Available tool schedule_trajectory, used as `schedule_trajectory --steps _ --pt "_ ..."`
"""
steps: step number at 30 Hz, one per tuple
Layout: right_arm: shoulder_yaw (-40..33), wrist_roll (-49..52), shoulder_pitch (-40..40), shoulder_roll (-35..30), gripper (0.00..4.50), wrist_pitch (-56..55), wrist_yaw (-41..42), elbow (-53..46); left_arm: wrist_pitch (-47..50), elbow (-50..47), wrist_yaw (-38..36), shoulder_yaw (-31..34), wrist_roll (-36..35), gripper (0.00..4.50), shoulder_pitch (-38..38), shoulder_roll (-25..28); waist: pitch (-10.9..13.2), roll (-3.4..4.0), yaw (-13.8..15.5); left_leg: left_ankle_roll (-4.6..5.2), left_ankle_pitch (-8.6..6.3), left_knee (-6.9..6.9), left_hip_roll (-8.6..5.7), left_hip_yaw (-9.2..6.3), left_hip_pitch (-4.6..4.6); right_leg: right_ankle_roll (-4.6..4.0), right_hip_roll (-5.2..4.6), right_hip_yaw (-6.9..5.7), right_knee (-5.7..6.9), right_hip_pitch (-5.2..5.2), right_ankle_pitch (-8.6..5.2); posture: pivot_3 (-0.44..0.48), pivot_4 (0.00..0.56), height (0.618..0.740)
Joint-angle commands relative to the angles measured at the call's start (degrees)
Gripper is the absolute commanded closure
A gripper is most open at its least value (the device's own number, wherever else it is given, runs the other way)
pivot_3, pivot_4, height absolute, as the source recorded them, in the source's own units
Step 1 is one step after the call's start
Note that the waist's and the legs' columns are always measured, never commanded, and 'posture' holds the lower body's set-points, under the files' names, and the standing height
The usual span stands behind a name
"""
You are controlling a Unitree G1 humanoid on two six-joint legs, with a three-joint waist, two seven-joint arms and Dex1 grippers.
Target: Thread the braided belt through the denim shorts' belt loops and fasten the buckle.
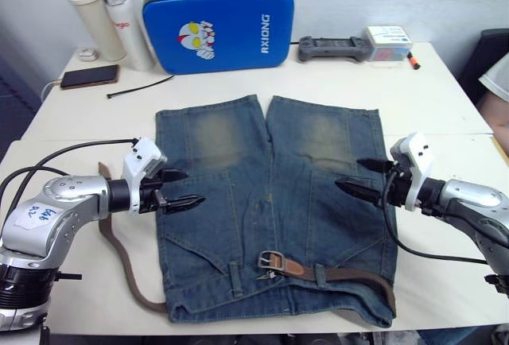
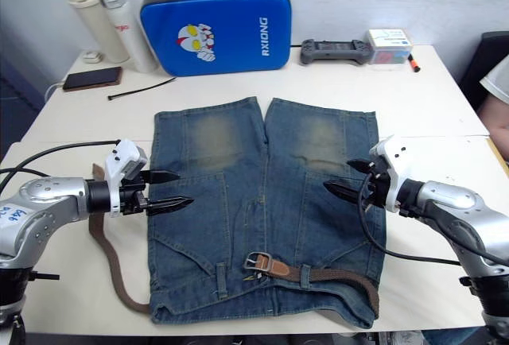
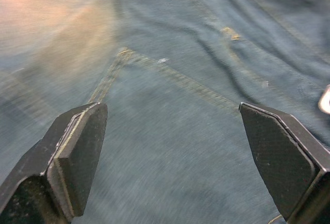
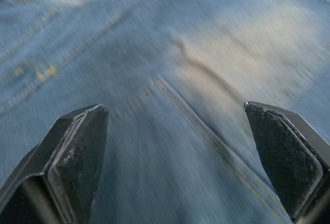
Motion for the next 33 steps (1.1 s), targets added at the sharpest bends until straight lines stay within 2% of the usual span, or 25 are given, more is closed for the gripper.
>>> schedule_trajectory --steps 1,4,7,8,10,12,14,18,19,20,23,26,31,33 --pt "-2.68 -0.37 -4.09 1.71 0.0 2.17 -0.91 -0.19 0.55 -3.52 4.58 1.12 0.52 0.02 -1.52 -2.74 0.0 0.0 1.37 -0.03 0.04 0.0 -0.01 0.05 0.0 0.14 0.07 0.25 -0.18 -0.03 0.09 0.0 0.15 0.74" --pt "-2.82 -1.73 -5.49 2.48 0.0 2.76 0.62 0.85 1.18 -4.16 7.22 0.37 1.19 0.02 -2.51 -4.84 0.01 -0.02 1.73 -0.04 0.03 -0.02 -0.01 0.26 0.01 0.19 0.1 0.54 -0.12 -0.17 0.12 0.0 0.15 0.74" --pt "-2.35 -3.43 -5.18 3.77 0.0 2.36 0.84 0.23 0.97 -4.22 8.15 -0.46 1.78 0.02 -3.23 -5.75 0.0 -0.02 0.94 -0.01 0.05 -0.07 -0.04 0.08 -0.15 0.2 -0.02 0.2 0.02 -0.14 0.12 0.0 0.15 0.74" --pt "-2.26 -4.05 -5.1 4.4 0.0 2.37 0.41 -0.12 0.74 -4.19 8.12 -0.67 2.03 0.02 -3.35 -5.77 0.0 -0.03 0.25 0.12 0.27 -0.09 -0.34 -0.49 -0.35 0.2 -0.58 -0.8 -0.05 0.2 0.05 0.0 0.15 0.74" --pt "-2.69 -4.98 -4.65 5.32 0.0 2.65 -0.29 -0.57 0.43 -3.99 8.05 -0.99 2.57 0.02 -3.63 -5.66 -0.02 0.0 -0.76 0.45 0.68 -0.14 -0.71 -0.69 -0.9 0.4 -1.55 -2.11 0.06 0.54 -0.19 0.0 0.15 0.74" --pt "-2.28 -6.45 -4.3 4.9 0.0 2.88 -0.14 -1.24 -0.69 -3.2 7.4 -0.84 3.11 0.02 -3.86 -5.21 -0.05 0.06 -0.99 0.55 0.91 -0.17 -1.0 -0.9 -0.83 0.52 -1.9 -2.54 0.14 0.57 -0.28 0.0 0.15 0.74" --pt "-0.58 -10.8 -4.24 3.3 0.0 0.92 -0.06 -1.95 -2.88 -1.69 6.77 -1.3 4.65 0.02 -4.59 -4.71 -0.05 0.05 -0.66 0.55 0.91 -0.04 -1.12 -0.73 -0.71 0.53 -1.69 -1.83 0.56 0.2 -0.27 0.0 0.15 0.74" --pt "2.17 -15.14 -7.47 3.36 0.0 1.31 -1.01 0.34 -4.32 0.05 6.75 -2.57 6.28 0.02 -6.32 -5.11 -0.04 0.04 0.77 0.55 0.91 -0.09 -1.21 -0.6 -0.61 0.74 -1.41 -0.63 0.19 0.16 -0.15 0.0 0.15 0.74" --pt "2.68 -15.88 -8.62 3.52 0.0 2.68 -1.0 1.89 -4.8 0.42 6.39 -3.41 6.89 0.02 -6.92 -5.39 -0.04 0.04 0.99 0.45 0.85 -0.11 -1.13 -0.54 -0.56 0.79 -0.98 0.07 -0.08 0.11 -0.13 0.0 0.15 0.74" --pt "3.08 -16.32 -9.63 3.85 0.0 3.41 -0.36 3.19 -4.92 0.97 6.22 -4.12 7.31 0.02 -7.56 -5.85 -0.04 0.04 1.0 0.42 0.83 -0.17 -1.05 -0.35 -0.54 0.79 -0.94 0.31 -0.05 -0.01 -0.13 0.0 0.15 0.74" --pt "5.1 -16.02 -12.33 3.94 0.0 8.12 3.01 6.51 -2.88 3.01 7.27 -6.61 8.64 0.02 -9.5 -7.69 -0.03 0.03 1.05 0.38 0.8 -0.23 -0.95 -0.15 -0.5 0.79 -0.85 0.5 -0.05 -0.08 -0.13 0.0 0.15 0.74" --pt "9.39 -17.53 -14.16 3.54 0.0 12.67 5.78 8.4 -1.41 5.51 7.44 -12.11 12.17 0.02 -9.5 -8.01 -0.03 0.02 0.99 0.4 0.79 -0.23 -0.9 -0.04 -0.48 0.8 -0.81 0.6 -0.03 -0.11 -0.12 0.0 0.15 0.74" --pt "14.49 -24.06 -14.3 4.21 0.0 12.28 6.23 12.12 -0.3 12.62 11.19 -16.99 17.53 0.02 -11.55 -12.56 -0.17 -0.2 1.04 0.42 0.78 -0.23 -0.84 0.53 -0.46 0.81 -0.74 1.26 0.42 -0.57 -0.12 0.0 0.15 0.74" --pt "16.25 -26.42 -13.49 4.0 0.0 11.56 6.8 11.91 -0.52 15.09 11.61 -19.64 20.53 0.57 -11.85 -13.14 -0.3 -0.34 1.2 0.42 0.77 -0.19 -0.82 0.64 -0.34 0.86 -0.71 1.4 0.46 -0.52 -0.09 0.0 0.15 0.74"
